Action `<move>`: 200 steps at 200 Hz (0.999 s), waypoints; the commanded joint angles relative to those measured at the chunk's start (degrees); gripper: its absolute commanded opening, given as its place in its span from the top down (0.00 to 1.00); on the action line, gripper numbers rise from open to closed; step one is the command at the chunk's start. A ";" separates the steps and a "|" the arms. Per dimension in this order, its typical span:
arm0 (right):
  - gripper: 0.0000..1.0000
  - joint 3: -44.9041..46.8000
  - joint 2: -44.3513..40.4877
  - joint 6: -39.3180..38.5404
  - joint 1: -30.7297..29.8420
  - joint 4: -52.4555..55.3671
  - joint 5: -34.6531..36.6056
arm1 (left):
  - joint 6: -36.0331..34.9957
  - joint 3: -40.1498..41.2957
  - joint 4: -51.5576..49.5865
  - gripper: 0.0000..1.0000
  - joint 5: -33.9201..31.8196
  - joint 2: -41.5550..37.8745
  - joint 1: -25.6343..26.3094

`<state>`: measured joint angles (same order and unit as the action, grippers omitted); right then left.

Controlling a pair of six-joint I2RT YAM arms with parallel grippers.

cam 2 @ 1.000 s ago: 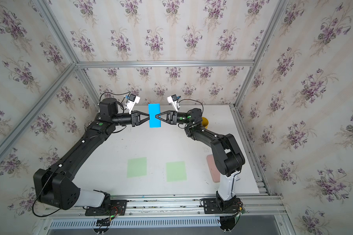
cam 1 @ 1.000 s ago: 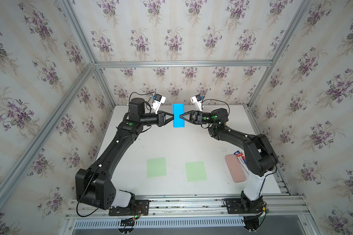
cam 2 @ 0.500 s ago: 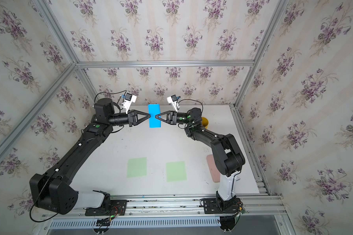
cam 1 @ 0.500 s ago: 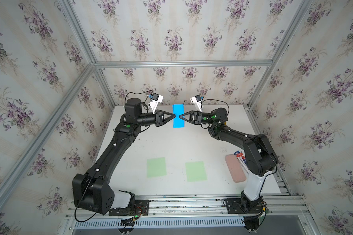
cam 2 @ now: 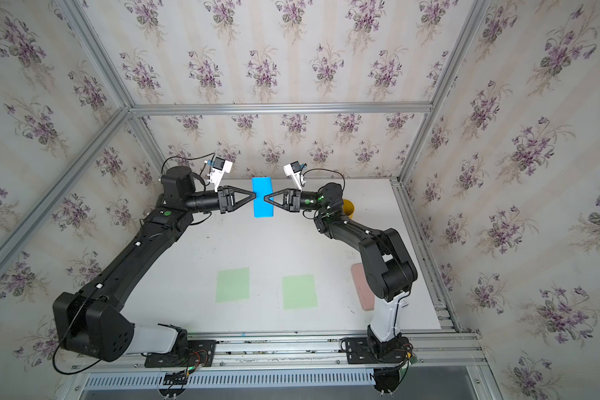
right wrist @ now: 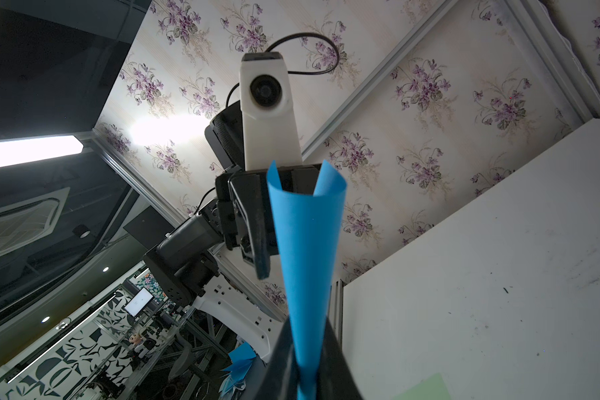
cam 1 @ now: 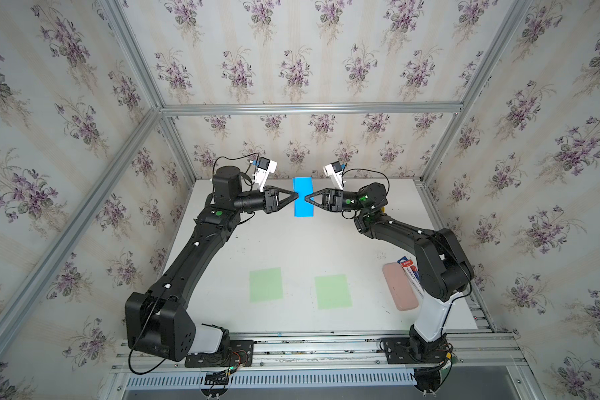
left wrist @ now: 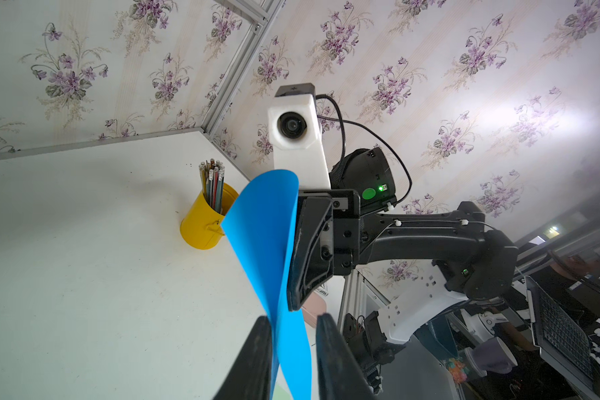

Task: Fold the square paper along the opposite sides
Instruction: Fold the paper.

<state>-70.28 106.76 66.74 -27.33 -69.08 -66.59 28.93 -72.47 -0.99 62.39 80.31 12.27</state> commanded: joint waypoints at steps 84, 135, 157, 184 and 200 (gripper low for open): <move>0.86 -1.00 -0.66 -3.86 -0.62 3.21 1.28 | -2.31 -0.75 -2.60 0.78 -2.04 0.36 0.81; 0.87 -1.09 -0.73 -3.96 -0.62 3.60 1.72 | -3.24 -0.67 -4.09 0.83 -2.91 0.35 0.81; 0.87 -1.00 -0.67 -3.92 -0.62 3.69 1.86 | -3.98 -0.91 -5.15 1.00 -3.80 0.36 0.82; 0.78 -0.42 -1.15 -4.23 -0.21 3.96 2.07 | -6.74 -1.57 -8.58 1.00 -4.68 0.37 0.73; 0.70 2.61 -2.92 -5.36 1.33 3.96 2.98 | -10.98 -2.95 -14.84 1.00 -6.20 2.16 0.73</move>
<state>-70.22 106.04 62.87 -27.49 -64.31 -65.08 24.14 -73.73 -8.54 58.13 80.60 13.04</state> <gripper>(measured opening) 0.258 0.067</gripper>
